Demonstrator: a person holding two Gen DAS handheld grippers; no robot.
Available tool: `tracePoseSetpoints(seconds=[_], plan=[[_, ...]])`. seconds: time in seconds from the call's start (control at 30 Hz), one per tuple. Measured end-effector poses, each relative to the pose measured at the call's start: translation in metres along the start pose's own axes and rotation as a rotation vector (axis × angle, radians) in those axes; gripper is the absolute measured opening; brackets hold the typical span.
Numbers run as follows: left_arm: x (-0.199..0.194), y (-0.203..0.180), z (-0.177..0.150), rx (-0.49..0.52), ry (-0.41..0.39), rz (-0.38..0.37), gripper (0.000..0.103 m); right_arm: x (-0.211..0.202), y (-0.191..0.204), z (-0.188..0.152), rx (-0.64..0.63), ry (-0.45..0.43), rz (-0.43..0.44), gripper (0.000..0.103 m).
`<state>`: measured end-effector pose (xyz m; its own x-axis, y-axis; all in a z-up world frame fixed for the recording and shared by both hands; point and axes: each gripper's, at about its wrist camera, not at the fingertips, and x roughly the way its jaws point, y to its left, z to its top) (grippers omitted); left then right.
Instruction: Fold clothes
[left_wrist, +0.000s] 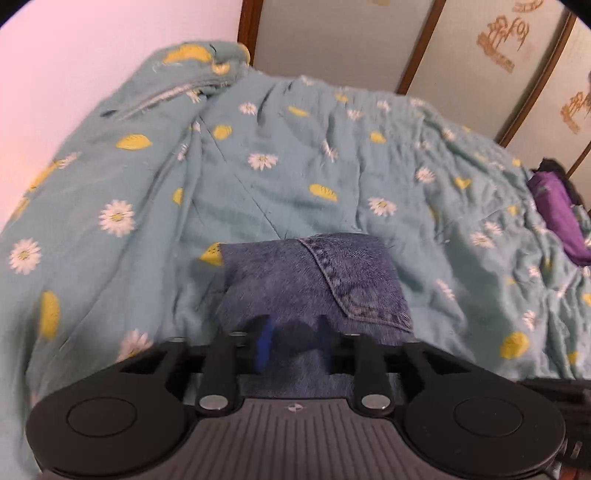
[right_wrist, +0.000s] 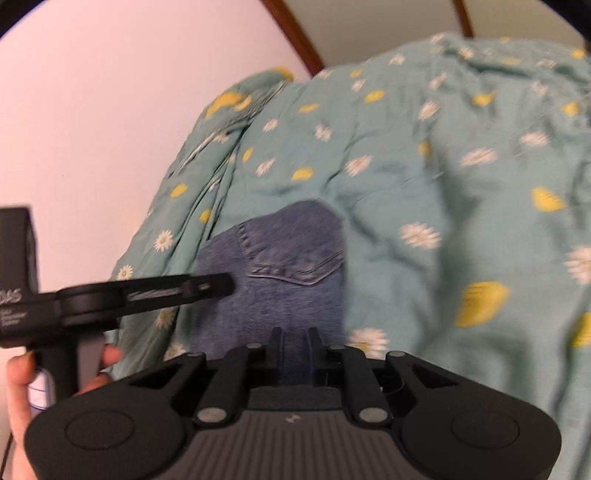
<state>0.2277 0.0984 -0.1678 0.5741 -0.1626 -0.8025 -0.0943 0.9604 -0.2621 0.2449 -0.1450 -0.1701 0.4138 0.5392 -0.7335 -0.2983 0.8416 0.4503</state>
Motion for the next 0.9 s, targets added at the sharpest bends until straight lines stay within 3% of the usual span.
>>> tracePoseSetpoints(seconds=[0.07, 0.1, 0.17, 0.2, 0.27, 0.33, 0.37, 0.47, 0.6, 0.77, 0.9], plan=[[-0.012, 0.003, -0.003, -0.020, -0.005, -0.015, 0.041, -0.019, 0.003, -0.006, -0.042, -0.031, -0.017, 0.018], [-0.022, 0.005, -0.007, -0.035, -0.010, -0.021, 0.053, -0.028, 0.005, -0.009, -0.058, -0.049, -0.025, 0.024], [-0.048, 0.004, -0.018, -0.045, -0.035, -0.014, 0.072, -0.043, 0.010, -0.016, -0.075, -0.080, -0.036, 0.048], [-0.062, -0.001, -0.026, -0.036, -0.053, 0.014, 0.079, -0.055, 0.015, -0.023, -0.091, -0.101, -0.041, 0.050], [-0.080, -0.012, -0.040, -0.015, -0.061, 0.038, 0.086, -0.072, 0.022, -0.033, -0.109, -0.124, -0.053, 0.063], [-0.094, -0.024, -0.055, 0.011, -0.063, 0.038, 0.088, -0.095, 0.035, -0.048, -0.109, -0.151, -0.078, 0.080], [-0.102, -0.031, -0.063, 0.027, -0.068, 0.039, 0.088, -0.102, 0.039, -0.054, -0.100, -0.171, -0.086, 0.083], [-0.119, -0.043, -0.081, 0.064, -0.084, 0.044, 0.090, -0.117, 0.048, -0.067, -0.063, -0.208, -0.141, 0.083], [-0.141, -0.053, -0.105, 0.099, -0.104, 0.039, 0.092, -0.132, 0.060, -0.085, 0.013, -0.217, -0.291, 0.083], [-0.157, -0.052, -0.120, 0.090, -0.098, 0.012, 0.092, -0.151, 0.072, -0.108, 0.065, -0.261, -0.326, 0.084], [-0.166, -0.053, -0.127, 0.081, -0.093, 0.003, 0.092, -0.160, 0.086, -0.122, 0.047, -0.286, -0.424, 0.084]])
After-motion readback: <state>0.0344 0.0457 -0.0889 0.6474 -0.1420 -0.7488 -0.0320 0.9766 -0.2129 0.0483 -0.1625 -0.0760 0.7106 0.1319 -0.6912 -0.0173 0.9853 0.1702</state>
